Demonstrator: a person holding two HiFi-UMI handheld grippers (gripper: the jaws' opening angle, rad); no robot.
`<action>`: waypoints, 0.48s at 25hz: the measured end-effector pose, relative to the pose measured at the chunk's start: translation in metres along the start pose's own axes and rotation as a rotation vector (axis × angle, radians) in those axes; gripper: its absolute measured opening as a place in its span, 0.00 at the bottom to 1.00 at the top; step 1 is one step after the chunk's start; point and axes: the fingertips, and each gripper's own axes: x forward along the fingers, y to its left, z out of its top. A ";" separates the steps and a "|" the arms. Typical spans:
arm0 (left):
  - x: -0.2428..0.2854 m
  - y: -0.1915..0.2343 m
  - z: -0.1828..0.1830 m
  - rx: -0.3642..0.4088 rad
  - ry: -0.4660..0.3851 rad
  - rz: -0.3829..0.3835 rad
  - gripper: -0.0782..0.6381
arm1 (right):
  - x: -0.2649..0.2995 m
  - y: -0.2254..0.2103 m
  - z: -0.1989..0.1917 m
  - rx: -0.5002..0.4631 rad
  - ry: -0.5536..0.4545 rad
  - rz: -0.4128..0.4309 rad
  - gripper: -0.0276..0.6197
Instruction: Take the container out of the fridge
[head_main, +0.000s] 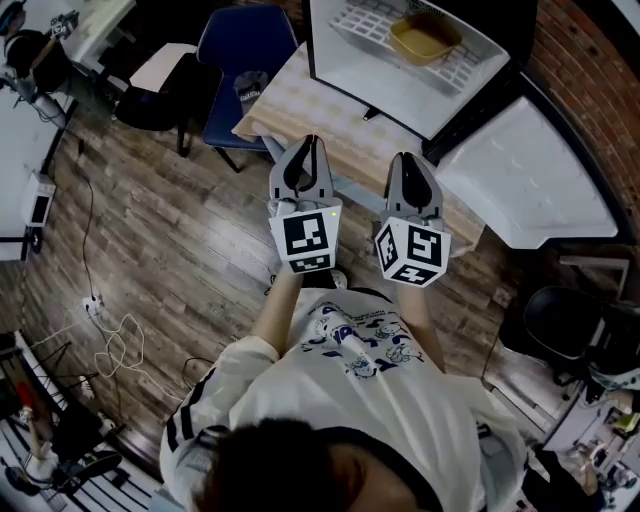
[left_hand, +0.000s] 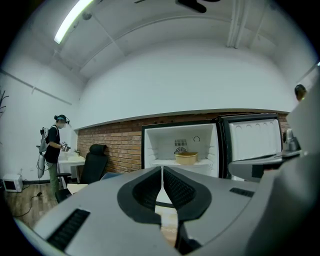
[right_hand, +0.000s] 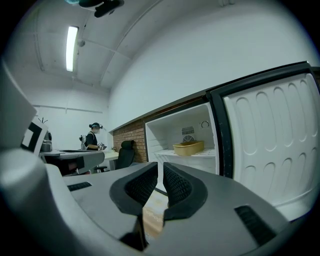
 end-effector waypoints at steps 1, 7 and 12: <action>0.006 0.003 0.000 -0.001 0.000 -0.008 0.15 | 0.005 0.001 0.001 -0.001 -0.001 -0.007 0.12; 0.051 0.015 0.005 0.007 -0.007 -0.083 0.15 | 0.043 0.001 0.010 -0.002 -0.014 -0.071 0.12; 0.096 0.025 0.016 0.015 -0.011 -0.154 0.15 | 0.078 -0.002 0.022 0.007 -0.022 -0.135 0.12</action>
